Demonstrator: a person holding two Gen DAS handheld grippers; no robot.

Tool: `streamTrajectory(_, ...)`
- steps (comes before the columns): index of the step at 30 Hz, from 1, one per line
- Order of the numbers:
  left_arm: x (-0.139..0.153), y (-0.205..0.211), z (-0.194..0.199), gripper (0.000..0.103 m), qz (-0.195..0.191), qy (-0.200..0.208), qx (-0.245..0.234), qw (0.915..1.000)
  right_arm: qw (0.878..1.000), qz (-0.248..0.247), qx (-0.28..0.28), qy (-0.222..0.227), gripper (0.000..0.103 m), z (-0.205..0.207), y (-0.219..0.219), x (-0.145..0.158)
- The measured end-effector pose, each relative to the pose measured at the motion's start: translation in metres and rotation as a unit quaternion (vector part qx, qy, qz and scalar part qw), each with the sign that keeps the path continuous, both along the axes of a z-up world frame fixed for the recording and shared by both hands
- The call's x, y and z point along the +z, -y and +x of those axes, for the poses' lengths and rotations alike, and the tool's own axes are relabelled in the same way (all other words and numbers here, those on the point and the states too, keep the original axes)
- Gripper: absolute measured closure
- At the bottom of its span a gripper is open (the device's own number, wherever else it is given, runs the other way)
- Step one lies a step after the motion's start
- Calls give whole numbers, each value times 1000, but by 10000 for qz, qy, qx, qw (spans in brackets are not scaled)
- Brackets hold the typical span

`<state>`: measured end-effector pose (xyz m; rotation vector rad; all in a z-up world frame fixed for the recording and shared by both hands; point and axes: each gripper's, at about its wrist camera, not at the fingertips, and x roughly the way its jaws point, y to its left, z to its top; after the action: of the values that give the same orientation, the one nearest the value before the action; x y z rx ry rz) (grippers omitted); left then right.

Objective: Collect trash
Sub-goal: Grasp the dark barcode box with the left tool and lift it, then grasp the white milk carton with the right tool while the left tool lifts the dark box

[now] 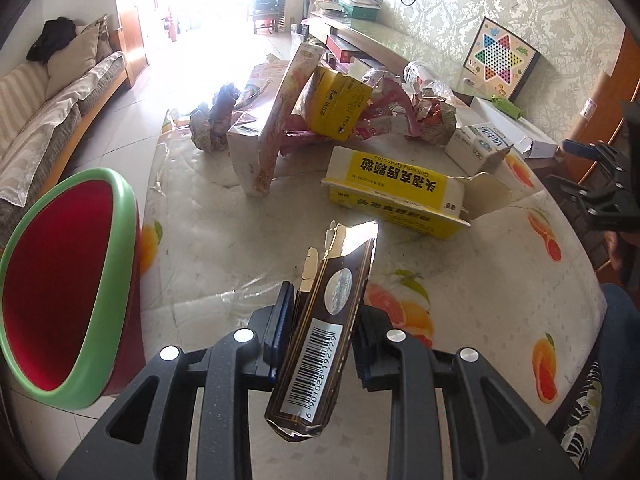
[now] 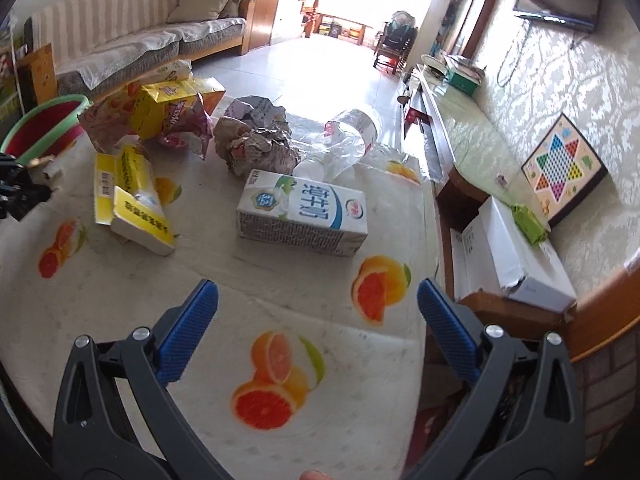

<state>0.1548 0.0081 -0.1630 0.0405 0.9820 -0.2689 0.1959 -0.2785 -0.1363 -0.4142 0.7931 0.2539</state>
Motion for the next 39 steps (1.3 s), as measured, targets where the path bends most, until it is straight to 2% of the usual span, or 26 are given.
streamTrajectory(4,8,-9,-23,78,-275,51,195,9994,9953,-397,883,-49,5,37,-5,-10)
streamTrajectory(9,17,-19,-45,78,-397,110,303,9987,9802,-902,1742,-264,5,76,-18,-21)
streamTrajectory(13,26,-26,-55,78,-487,179,399,9979,9631,-1084,2306,-862,5,98,-28,-33)
streamTrajectory(16,31,-31,-60,78,-529,222,430,9974,9530,-1126,2509,-1272,5,108,-33,-44)
streamTrajectory(22,40,-32,-60,78,-578,326,418,9969,9577,-886,2296,-1491,5,111,-33,-47)
streamTrajectory(24,40,-31,-59,77,-573,341,404,9970,9612,-778,2187,-1492,10,105,-33,-45)
streamTrajectory(26,39,-29,-57,77,-552,334,369,9972,9649,-779,2087,-1387,23,95,-32,-43)
streamTrajectory(32,41,-19,-59,77,-597,414,251,9970,9793,-771,1479,-1146,39,61,-26,-40)
streamTrajectory(35,46,-20,-62,77,-629,488,251,9965,9848,-639,1130,-1154,45,48,-23,-32)
streamTrajectory(39,54,-29,-65,77,-621,581,305,9959,9904,-445,841,-1001,46,22,-30,-8)
